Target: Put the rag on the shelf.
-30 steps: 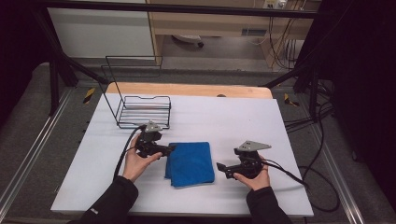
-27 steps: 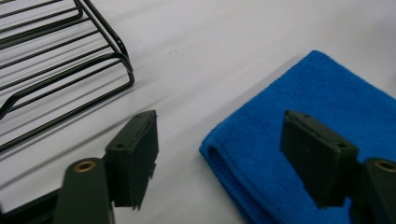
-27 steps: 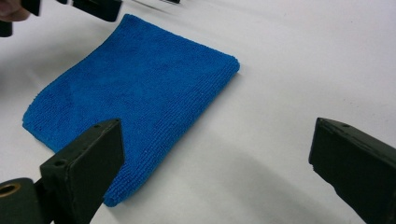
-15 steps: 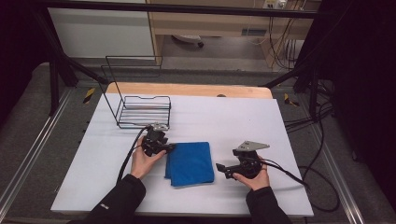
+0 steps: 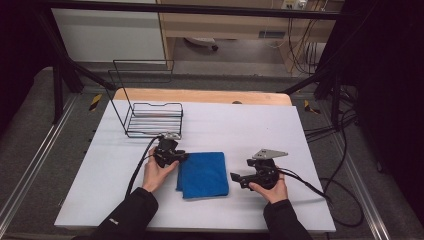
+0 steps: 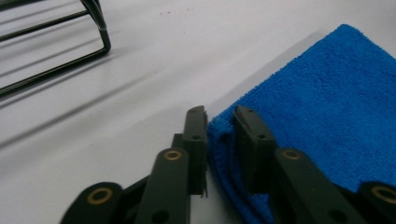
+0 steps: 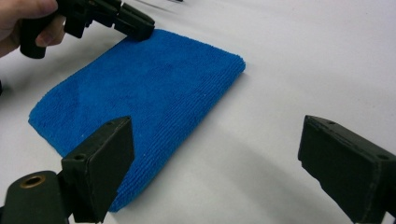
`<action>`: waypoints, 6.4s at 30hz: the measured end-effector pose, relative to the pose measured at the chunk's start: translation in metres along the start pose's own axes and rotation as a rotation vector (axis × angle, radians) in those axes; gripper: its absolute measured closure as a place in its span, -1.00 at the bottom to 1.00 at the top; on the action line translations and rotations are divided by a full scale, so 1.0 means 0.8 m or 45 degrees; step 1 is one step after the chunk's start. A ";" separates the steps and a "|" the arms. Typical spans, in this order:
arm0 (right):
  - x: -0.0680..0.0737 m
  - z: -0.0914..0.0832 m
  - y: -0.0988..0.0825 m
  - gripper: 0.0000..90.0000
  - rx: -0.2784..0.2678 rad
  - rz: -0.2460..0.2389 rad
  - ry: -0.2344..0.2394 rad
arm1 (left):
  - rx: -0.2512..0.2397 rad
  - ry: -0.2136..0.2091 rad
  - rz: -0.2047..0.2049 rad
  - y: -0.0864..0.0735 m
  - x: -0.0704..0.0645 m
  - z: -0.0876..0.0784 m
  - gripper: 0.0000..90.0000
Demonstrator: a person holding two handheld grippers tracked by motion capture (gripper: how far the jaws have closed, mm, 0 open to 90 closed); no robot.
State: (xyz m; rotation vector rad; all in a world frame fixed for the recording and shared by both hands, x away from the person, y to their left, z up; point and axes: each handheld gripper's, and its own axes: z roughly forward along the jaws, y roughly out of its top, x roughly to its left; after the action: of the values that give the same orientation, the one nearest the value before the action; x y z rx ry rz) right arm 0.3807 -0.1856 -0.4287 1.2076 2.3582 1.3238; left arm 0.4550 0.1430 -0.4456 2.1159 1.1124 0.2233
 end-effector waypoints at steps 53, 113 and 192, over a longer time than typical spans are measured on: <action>-0.022 0.114 0.060 0.91 0.198 0.171 0.003 | -0.028 -0.057 0.029 -0.004 0.005 0.001 0.88; 0.031 0.005 0.079 0.92 -0.256 -0.073 0.053 | -0.444 -0.108 0.114 -0.002 -0.040 -0.103 0.90; 0.138 -0.001 0.201 0.93 -0.712 -0.270 0.060 | -0.965 0.037 0.095 0.019 0.006 -0.255 0.91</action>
State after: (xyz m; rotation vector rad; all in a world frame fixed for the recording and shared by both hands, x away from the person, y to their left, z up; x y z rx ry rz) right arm 0.3988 -0.0624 -0.2787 0.7446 1.8734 1.7748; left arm 0.3748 0.2476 -0.2887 1.4726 0.7877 0.6073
